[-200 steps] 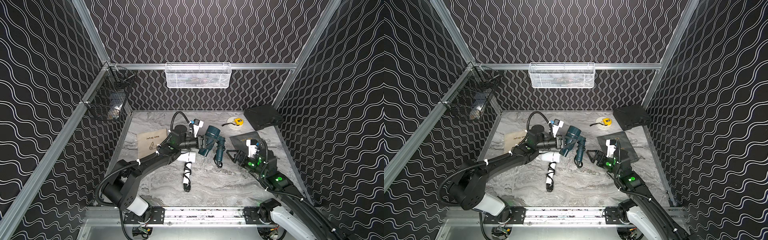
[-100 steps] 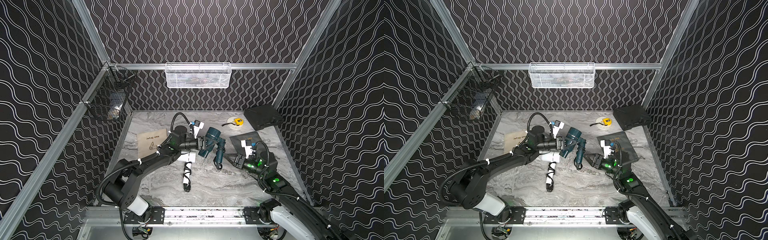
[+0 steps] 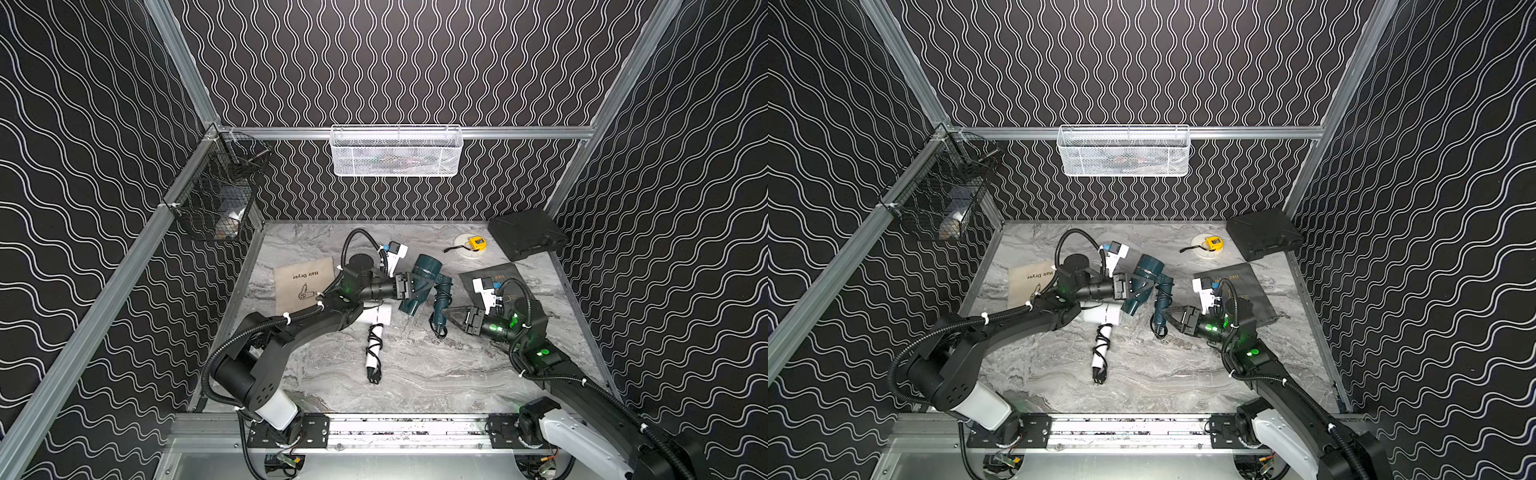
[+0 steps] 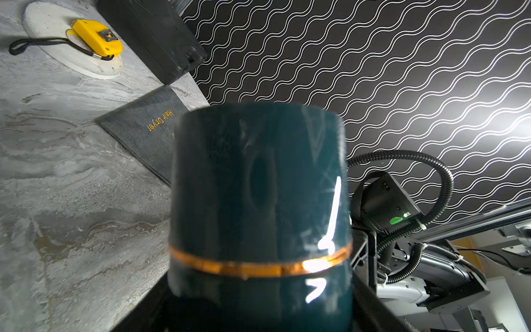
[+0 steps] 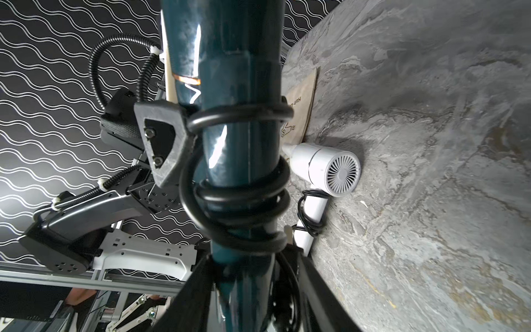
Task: Pack away hair dryers
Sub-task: Fold the hair dryer.
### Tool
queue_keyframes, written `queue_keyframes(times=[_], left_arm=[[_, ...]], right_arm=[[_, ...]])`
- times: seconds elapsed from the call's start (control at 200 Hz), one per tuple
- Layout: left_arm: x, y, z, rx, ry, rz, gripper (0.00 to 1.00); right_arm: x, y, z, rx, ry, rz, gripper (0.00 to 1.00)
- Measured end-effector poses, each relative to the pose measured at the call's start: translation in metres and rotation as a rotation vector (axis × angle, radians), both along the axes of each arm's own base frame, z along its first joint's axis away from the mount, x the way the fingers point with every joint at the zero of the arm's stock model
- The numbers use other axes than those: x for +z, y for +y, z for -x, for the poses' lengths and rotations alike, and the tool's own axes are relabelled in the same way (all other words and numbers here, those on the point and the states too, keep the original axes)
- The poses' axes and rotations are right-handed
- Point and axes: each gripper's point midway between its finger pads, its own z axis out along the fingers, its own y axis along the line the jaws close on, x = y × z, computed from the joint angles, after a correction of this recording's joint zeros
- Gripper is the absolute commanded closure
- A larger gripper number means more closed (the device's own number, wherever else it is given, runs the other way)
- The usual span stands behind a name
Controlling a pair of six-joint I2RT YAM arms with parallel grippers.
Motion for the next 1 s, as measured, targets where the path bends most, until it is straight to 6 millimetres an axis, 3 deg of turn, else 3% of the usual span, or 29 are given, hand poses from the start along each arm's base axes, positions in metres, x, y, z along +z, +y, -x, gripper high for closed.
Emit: queue_keyframes(times=[0.38, 0.715, 1.001], left_arm=[[-0.001, -0.004, 0.004, 0.000, -0.007, 0.001, 1.00], [0.000, -0.007, 0.006, 0.016, -0.004, 0.016, 1.00], [-0.006, -0.011, 0.012, 0.070, -0.027, 0.027, 1.00]], right_arm=[[0.003, 0.013, 0.003, 0.048, 0.018, -0.034, 0.60], [0.005, 0.019, 0.002, 0.045, 0.006, -0.042, 0.90], [0.000, 0.034, 0.001, -0.007, 0.025, -0.038, 1.00]])
